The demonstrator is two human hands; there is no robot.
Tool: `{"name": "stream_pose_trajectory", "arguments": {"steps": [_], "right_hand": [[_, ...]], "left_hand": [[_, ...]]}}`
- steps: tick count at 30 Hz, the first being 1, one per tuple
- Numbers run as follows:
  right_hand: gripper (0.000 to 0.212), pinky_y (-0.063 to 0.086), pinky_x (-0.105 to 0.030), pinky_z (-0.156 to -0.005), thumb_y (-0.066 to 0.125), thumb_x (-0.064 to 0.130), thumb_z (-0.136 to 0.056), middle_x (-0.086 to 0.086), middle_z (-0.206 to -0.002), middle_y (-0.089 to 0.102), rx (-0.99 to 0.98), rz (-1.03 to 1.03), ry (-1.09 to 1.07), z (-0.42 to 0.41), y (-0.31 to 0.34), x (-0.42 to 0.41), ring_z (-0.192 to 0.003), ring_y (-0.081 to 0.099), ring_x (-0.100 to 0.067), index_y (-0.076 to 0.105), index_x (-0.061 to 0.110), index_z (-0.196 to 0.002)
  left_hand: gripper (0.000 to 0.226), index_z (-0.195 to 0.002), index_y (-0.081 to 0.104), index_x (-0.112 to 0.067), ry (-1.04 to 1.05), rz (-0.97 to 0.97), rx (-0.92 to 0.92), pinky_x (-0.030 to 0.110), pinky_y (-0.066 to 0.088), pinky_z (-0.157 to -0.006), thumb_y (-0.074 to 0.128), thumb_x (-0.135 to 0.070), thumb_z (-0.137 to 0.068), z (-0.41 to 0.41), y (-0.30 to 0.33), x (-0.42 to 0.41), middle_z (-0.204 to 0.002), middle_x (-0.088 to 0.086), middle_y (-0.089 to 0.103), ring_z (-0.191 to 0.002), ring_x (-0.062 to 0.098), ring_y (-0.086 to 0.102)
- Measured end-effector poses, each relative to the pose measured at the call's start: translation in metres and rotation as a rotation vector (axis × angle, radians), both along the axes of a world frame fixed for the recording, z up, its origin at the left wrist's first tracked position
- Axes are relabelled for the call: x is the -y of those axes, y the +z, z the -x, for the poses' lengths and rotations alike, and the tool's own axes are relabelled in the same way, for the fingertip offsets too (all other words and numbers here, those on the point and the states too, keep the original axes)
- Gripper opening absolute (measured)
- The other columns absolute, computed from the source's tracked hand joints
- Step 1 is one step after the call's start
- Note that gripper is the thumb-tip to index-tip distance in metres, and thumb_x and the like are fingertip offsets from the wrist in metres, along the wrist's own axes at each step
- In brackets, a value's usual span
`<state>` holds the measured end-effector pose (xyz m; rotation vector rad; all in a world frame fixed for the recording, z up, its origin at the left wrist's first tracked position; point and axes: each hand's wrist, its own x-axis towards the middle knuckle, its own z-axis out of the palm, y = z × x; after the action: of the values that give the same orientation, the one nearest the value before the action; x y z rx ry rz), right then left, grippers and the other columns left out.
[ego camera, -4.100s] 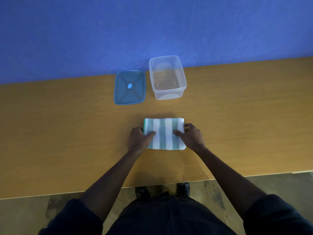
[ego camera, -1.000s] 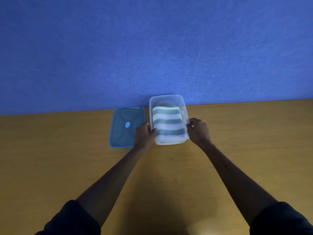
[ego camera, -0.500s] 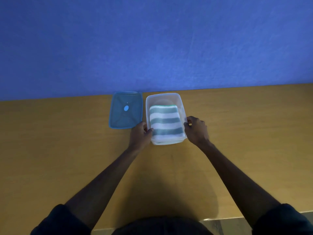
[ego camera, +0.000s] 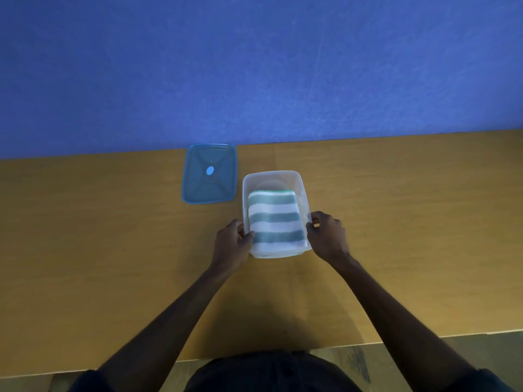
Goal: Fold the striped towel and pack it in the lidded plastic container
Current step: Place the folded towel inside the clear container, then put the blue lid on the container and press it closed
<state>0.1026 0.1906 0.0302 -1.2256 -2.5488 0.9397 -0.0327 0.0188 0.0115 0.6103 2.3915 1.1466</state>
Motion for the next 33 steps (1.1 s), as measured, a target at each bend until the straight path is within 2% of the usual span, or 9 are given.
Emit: {"name": "stream_pose_trajectory", "arguments": {"steps": [3, 7, 9, 12, 14, 17, 20, 24, 33], "right_hand": [[0.029, 0.052, -0.030, -0.065, 0.053, 0.012, -0.093, -0.012, -0.111, 0.072, -0.013, 0.022, -0.011, -0.006, -0.003, 0.006, -0.086, 0.069, -0.027, 0.063, 0.003, -0.119], [0.032, 0.060, -0.040, -0.073, 0.054, 0.014, -0.093, -0.011, -0.115, 0.071, -0.025, 0.041, -0.020, -0.008, -0.004, 0.010, -0.090, 0.070, -0.026, 0.062, 0.004, -0.122], [0.035, 0.060, -0.039, -0.073, 0.055, 0.020, -0.093, -0.010, -0.116, 0.071, -0.015, 0.048, -0.025, -0.008, -0.004, 0.009, -0.090, 0.071, -0.025, 0.062, 0.005, -0.123], [0.043, 0.057, -0.034, -0.072, 0.058, 0.037, -0.091, -0.007, -0.115, 0.071, 0.006, 0.033, -0.043, -0.007, -0.002, 0.005, -0.087, 0.071, -0.023, 0.064, 0.007, -0.121], [0.049, 0.057, -0.037, -0.076, 0.057, 0.046, -0.090, -0.005, -0.114, 0.072, 0.019, 0.024, -0.064, -0.006, 0.000, 0.001, -0.090, 0.070, -0.024, 0.063, 0.009, -0.122], [0.051, 0.057, -0.040, -0.077, 0.055, 0.050, -0.089, -0.003, -0.112, 0.072, 0.023, 0.010, -0.099, -0.003, 0.002, -0.005, -0.090, 0.070, -0.023, 0.063, 0.012, -0.121], [0.047, 0.056, -0.035, -0.069, 0.056, 0.050, -0.089, 0.000, -0.110, 0.072, 0.008, -0.023, -0.115, 0.000, 0.006, -0.008, -0.082, 0.070, -0.018, 0.064, 0.015, -0.119], [0.042, 0.050, -0.026, -0.062, 0.059, 0.048, -0.087, 0.004, -0.106, 0.073, -0.015, -0.060, -0.126, 0.003, 0.008, -0.011, -0.079, 0.068, -0.012, 0.065, 0.018, -0.117], [0.036, 0.053, -0.029, -0.066, 0.060, 0.044, -0.088, 0.005, -0.105, 0.073, -0.037, -0.085, -0.118, 0.013, 0.012, -0.019, -0.087, 0.069, -0.012, 0.066, 0.020, -0.114]], "left_hand": [[0.022, -0.104, 0.065, -0.008, -0.009, -0.012, 0.010, 0.043, 0.058, -0.067, 0.064, -0.020, -0.086, -0.004, -0.002, 0.005, -0.081, 0.004, 0.067, -0.067, 0.026, 0.067], [0.027, -0.109, 0.064, -0.009, -0.022, -0.019, 0.012, 0.042, 0.058, -0.067, 0.063, -0.024, -0.088, -0.006, -0.004, 0.010, -0.083, 0.002, 0.067, -0.067, 0.023, 0.067], [0.029, -0.106, 0.065, -0.011, -0.017, -0.016, -0.002, 0.041, 0.057, -0.066, 0.062, -0.034, -0.089, -0.004, -0.005, 0.011, -0.082, 0.001, 0.067, -0.067, 0.020, 0.066], [0.039, -0.103, 0.067, -0.022, 0.060, 0.004, -0.044, 0.028, 0.052, -0.063, 0.051, -0.055, -0.090, 0.004, -0.005, 0.012, -0.080, -0.012, 0.067, -0.073, 0.002, 0.063], [0.041, -0.102, 0.067, -0.026, 0.125, 0.015, -0.098, 0.024, 0.045, -0.061, 0.043, -0.057, -0.092, 0.014, -0.004, 0.010, -0.073, -0.015, 0.065, -0.071, -0.002, 0.060], [0.034, -0.100, 0.066, -0.022, 0.156, 0.078, -0.198, 0.030, 0.047, -0.064, 0.047, -0.049, -0.093, 0.037, -0.007, 0.003, -0.072, -0.011, 0.064, -0.072, 0.014, 0.065], [0.025, -0.106, 0.063, -0.015, 0.106, 0.196, -0.309, 0.037, 0.049, -0.075, 0.057, -0.034, -0.091, 0.062, -0.013, -0.006, -0.095, 0.004, 0.069, -0.090, 0.028, 0.065], [0.032, -0.111, 0.061, -0.009, -0.025, 0.355, -0.434, 0.044, 0.049, -0.081, 0.059, -0.030, -0.088, 0.088, -0.019, -0.022, -0.112, 0.011, 0.061, -0.104, 0.034, 0.060], [0.029, -0.102, 0.061, -0.005, -0.231, 0.611, -0.677, 0.044, 0.043, -0.080, 0.048, -0.030, -0.093, 0.105, -0.035, -0.048, -0.105, 0.014, 0.063, -0.099, 0.035, 0.058]]}}
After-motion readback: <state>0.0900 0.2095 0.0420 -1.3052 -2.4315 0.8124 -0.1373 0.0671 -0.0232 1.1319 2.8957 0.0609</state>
